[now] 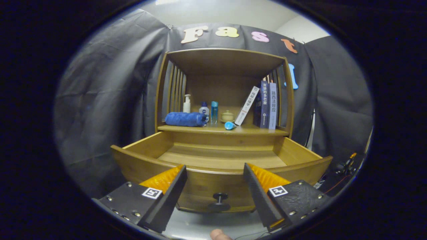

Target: Pull open the drawer, take out the items inside it, and place them on the countertop above the cabinet.

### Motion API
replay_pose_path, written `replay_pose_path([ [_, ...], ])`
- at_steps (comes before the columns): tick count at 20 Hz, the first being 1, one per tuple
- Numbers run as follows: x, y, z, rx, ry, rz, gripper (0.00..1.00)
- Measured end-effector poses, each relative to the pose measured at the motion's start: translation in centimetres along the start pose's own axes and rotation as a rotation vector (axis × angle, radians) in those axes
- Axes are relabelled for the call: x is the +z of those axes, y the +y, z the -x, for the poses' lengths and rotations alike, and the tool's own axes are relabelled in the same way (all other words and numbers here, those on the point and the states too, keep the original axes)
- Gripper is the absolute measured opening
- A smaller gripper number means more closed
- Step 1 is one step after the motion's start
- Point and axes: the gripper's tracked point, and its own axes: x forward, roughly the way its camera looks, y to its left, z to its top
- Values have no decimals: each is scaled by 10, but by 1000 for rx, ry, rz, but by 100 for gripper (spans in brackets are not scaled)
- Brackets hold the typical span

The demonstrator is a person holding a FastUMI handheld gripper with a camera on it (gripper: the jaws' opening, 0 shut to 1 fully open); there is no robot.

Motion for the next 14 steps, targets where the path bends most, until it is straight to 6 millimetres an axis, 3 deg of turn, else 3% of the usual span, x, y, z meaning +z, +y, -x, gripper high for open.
replay_pose_path([
  [2, -16, 1, 5, -5, 7, -47, 100],
  [7, -56, -7, -5, -11, 75, -59, 100],
  [14, -56, -13, -23, -75, 33, 10, 98],
])
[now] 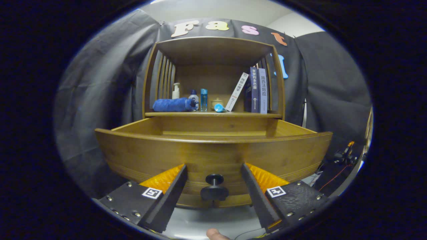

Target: Pull open the drawer, take out the items inside it, and place them on the countertop above the cabinet.

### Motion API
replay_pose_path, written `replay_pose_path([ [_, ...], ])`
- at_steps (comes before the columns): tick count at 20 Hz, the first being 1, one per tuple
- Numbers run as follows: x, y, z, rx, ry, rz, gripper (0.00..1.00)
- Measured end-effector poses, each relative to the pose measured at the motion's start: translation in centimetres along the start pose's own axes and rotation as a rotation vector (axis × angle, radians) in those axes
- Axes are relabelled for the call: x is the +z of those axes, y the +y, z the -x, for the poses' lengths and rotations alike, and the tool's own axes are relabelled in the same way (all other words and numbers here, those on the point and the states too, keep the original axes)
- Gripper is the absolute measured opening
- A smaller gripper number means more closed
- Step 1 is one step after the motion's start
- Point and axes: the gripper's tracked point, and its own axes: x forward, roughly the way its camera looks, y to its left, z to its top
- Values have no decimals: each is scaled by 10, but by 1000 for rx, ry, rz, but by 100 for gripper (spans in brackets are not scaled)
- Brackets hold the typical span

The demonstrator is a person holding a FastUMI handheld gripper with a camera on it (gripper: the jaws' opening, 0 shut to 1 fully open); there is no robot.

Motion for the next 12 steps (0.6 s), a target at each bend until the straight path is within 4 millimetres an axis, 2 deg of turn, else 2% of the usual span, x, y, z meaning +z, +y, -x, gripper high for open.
replay_pose_path([
  [2, 0, 4, -5, 15, 2, -28, 99],
  [7, 5, 2, -34, 23, 21, -38, 99],
  [12, 15, 2, -74, 35, 17, -45, 99],
])
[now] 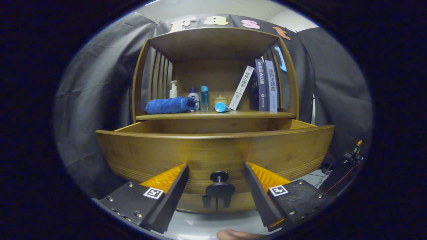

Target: Pull open the drawer, take out the items inside it, and place them on the countertop above the cabinet.

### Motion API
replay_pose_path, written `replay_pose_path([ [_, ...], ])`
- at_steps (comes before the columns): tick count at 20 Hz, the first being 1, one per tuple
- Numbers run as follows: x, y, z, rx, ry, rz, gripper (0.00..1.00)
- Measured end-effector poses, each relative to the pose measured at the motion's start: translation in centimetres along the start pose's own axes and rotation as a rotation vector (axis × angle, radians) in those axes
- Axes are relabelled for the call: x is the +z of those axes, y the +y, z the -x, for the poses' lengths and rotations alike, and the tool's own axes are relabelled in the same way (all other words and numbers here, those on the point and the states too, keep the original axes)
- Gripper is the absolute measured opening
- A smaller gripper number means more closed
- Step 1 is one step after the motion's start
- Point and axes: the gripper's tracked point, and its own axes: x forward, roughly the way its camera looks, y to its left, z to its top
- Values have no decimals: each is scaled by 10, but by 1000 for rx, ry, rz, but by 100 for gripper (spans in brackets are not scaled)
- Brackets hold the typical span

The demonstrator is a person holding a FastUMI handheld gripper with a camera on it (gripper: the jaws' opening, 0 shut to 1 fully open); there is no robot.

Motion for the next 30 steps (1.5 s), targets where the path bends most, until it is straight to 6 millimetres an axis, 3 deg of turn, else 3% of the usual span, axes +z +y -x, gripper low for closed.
replay_pose_path([
  [9, 5, 4, -78, -8, -19, 59, 99],
  [18, 10, 4, -119, -22, -3, 47, 100],
  [25, 13, 3, -136, -16, 19, 35, 100],
  [28, 12, -4, -131, -37, 43, 59, 99],
  [30, 24, -1, -124, -35, 24, 46, 98],
])
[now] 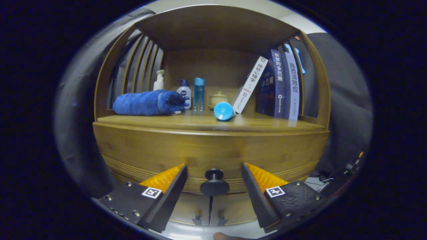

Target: Pull open the drawer, take out the items inside it, and place them on the countertop above the cabinet.

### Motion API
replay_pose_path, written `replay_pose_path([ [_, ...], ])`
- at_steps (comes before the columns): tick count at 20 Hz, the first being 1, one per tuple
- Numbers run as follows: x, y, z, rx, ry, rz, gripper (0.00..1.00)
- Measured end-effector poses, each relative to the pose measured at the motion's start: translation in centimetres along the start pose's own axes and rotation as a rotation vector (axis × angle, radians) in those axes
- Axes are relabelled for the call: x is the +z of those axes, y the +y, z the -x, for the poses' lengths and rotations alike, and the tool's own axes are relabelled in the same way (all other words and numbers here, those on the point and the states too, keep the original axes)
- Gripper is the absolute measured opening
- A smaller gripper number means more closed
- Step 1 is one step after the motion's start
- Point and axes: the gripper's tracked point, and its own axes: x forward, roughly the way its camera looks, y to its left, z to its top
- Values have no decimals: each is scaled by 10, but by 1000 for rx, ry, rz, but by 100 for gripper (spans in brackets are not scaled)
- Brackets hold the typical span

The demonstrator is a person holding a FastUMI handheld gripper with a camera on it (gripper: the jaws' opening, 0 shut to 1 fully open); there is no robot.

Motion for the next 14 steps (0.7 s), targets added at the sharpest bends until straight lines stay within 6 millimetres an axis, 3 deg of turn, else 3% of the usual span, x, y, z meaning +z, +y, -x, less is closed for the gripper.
replay_pose_path([
  [4, 36, 12, 35, 24, -57, 40, 97],
  [8, 78, 31, 86, 47, -106, 48, 97],
  [11, 99, 32, 122, 41, -89, 15, 97],
  [14, 125, 19, 155, -5, -92, -18, 97],
])
